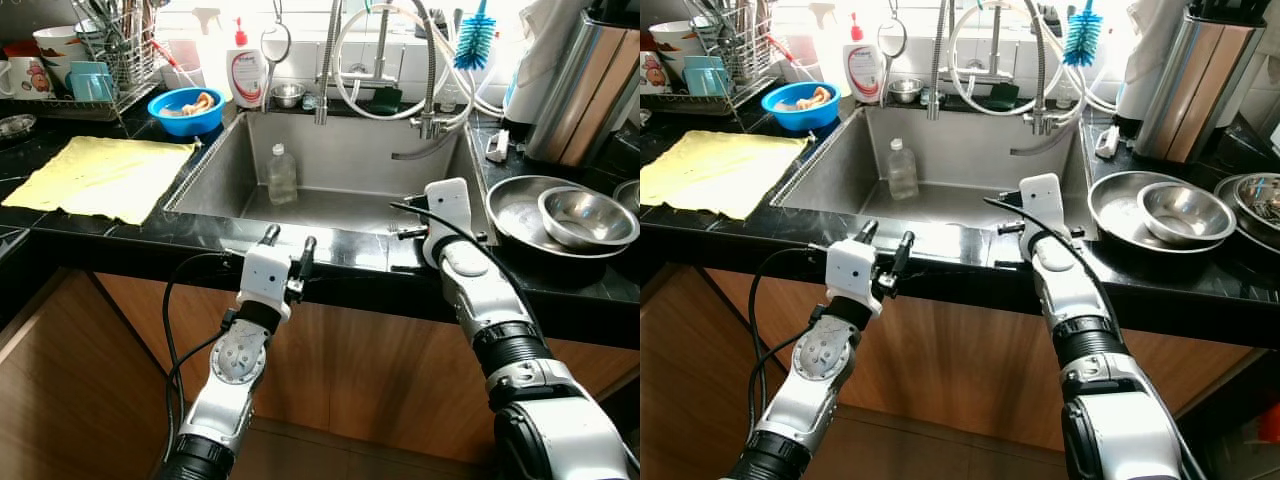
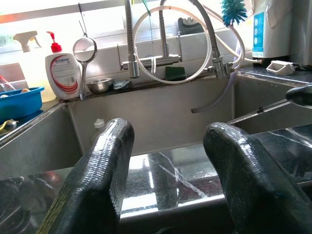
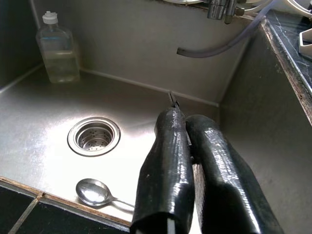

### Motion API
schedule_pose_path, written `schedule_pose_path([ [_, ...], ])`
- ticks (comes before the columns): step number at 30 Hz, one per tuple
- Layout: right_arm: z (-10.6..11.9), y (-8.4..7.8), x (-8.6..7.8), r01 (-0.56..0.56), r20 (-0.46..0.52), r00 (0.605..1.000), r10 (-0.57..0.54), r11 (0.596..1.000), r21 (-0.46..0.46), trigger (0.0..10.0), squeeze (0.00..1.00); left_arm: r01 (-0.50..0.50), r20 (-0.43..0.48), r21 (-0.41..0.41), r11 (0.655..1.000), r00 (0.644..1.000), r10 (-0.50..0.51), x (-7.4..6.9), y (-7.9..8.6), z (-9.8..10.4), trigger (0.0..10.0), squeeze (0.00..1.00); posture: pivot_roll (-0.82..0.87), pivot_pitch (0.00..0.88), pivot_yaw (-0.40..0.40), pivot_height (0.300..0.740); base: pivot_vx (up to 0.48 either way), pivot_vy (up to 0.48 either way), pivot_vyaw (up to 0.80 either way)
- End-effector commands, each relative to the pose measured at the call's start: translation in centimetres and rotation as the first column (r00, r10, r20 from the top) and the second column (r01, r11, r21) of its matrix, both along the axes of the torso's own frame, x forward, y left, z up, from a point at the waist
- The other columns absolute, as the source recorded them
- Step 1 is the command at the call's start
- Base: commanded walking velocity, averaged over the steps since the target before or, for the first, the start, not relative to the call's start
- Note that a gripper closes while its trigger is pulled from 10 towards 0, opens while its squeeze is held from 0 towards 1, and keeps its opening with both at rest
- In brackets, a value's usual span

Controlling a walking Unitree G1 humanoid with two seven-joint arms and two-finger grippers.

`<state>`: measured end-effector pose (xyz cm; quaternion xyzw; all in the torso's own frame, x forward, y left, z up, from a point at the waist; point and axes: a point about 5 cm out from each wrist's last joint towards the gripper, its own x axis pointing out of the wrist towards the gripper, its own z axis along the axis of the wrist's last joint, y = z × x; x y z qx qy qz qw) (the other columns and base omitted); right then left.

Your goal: Kitchen organization

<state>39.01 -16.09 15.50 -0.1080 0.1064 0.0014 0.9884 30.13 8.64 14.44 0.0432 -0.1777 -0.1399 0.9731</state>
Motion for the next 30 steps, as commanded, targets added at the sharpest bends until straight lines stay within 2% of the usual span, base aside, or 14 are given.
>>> schedule_pose_path([
  [1, -0.2, 0.1, 0.0, 0.002, -0.006, 1.000, -0.002, 1.000, 0.009, 10.0, 1.00, 0.001, 0.018, 0.020, 1.000, 1.000, -0.002, 0.1, -0.1, 0.1, 10.0, 0.00, -0.12, 0.000, 0.042, 0.740, 0.000, 0.000, 0.00],
  [4, -0.2, -0.2, 0.0, 0.021, 0.012, 1.000, -0.021, 1.000, 0.011, 10.0, 1.00, 0.004, 0.017, 0.022, 1.000, 1.000, -0.004, 0.0, -0.1, 0.0, 10.0, 0.00, -0.12, 0.000, 0.043, 0.740, 0.000, 0.000, 0.00],
  [5, -0.2, -0.2, -0.1, 0.020, 0.012, 1.000, -0.020, 1.000, 0.005, 10.0, 0.77, 0.004, 0.016, 0.022, 1.000, 1.000, -0.004, 0.0, 0.0, 0.0, 10.0, 0.00, -0.12, 0.000, 0.044, 0.740, 0.000, 0.000, 0.00],
  [10, -0.6, 0.1, -0.2, 0.013, 0.010, 1.000, -0.013, 1.000, -0.007, 10.0, 0.72, 0.003, 0.010, 0.027, 1.000, 1.000, -0.004, -0.1, 0.1, -0.3, 10.0, 0.00, -0.13, 0.000, 0.045, 0.740, 0.000, 0.000, 0.00],
  [11, -0.3, 0.2, -0.2, 0.009, 0.045, 0.999, -0.009, 1.000, -0.008, 10.0, 0.00, 0.004, 0.010, 0.027, 1.000, 1.000, -0.004, -0.1, 0.1, -0.3, 10.0, 0.00, -0.13, 0.000, 0.045, 0.740, 0.000, 0.000, 0.00],
  [12, -0.3, 0.2, -0.2, 0.009, 0.045, 0.999, -0.009, 1.000, -0.008, 10.0, 0.00, 0.004, 0.010, 0.027, 1.000, 1.000, -0.004, -0.1, 0.1, -0.3, 10.0, 0.00, -0.13, 0.000, 0.045, 0.740, 0.000, 0.000, 0.00],
  [13, 0.8, 0.6, -0.3, 0.005, 0.145, 0.989, -0.006, 1.000, 0.009, 10.0, 0.00, 0.006, 0.009, 0.026, 1.000, 1.000, -0.006, -0.2, 0.0, -0.3, 10.0, 0.00, -0.13, 0.000, 0.042, 0.740, 0.000, 0.000, 0.00],
  [14, 1.3, 0.8, -0.5, 0.000, 0.196, 0.981, -0.003, 1.000, 0.018, 10.0, 0.00, 0.007, 0.010, 0.026, 1.000, 1.000, -0.008, -0.2, 0.0, -0.4, 10.0, 0.00, -0.13, 0.000, 0.041, 0.740, 0.000, 0.000, 0.00],
  [17, 1.7, 1.3, -1.2, -0.018, 0.278, 0.960, 0.020, 1.000, -0.011, 10.0, 0.00, 0.008, 0.010, 0.028, 1.000, 1.000, -0.008, -0.2, -0.1, -0.5, 10.0, 0.00, -0.13, 0.000, 0.041, 0.740, 0.000, 0.000, 0.00],
  [22, 1.2, 2.5, -4.0, -0.025, 0.407, 0.913, 0.019, 1.000, 0.009, 10.0, 0.00, 0.001, 0.012, 0.035, 0.999, 1.000, -0.001, 0.2, 0.2, -0.5, 10.0, 0.00, -0.16, 0.000, 0.061, 0.740, 0.000, 0.000, 0.00],
  [25, 0.8, 3.3, -5.4, -0.058, 0.445, 0.894, 0.047, 0.998, 0.011, 10.0, 0.00, 0.003, 0.022, 0.034, 0.999, 1.000, -0.003, 0.5, 0.3, -0.2, 10.0, 0.00, -0.19, 0.000, 0.078, 0.740, 0.000, 0.000, 0.00],
  [26, 0.4, 3.5, -6.3, -0.062, 0.457, 0.889, 0.040, 0.998, 0.033, 10.0, 0.00, 0.001, 0.025, 0.023, 1.000, 1.000, -0.002, 0.9, 0.4, 0.0, 10.0, 0.00, -0.19, 0.000, 0.087, 0.740, 0.000, 0.000, 0.00],
  [27, 0.4, 3.5, -6.3, -0.062, 0.457, 0.889, 0.040, 0.998, 0.033, 10.0, 0.00, 0.001, 0.025, 0.023, 1.000, 1.000, -0.002, 0.9, 0.4, 0.0, 10.0, 0.00, -0.19, 0.000, 0.087, 0.740, 0.000, 0.000, 0.00],
  [30, -0.2, 3.4, -7.9, -0.046, 0.473, 0.881, 0.011, 0.997, 0.063, 10.0, 0.00, -0.010, 0.024, -0.002, 1.000, 1.000, 0.010, 1.1, 0.7, 0.2, 10.0, 0.00, -0.21, 0.000, 0.103, 0.740, 0.000, 0.000, 0.00],
])
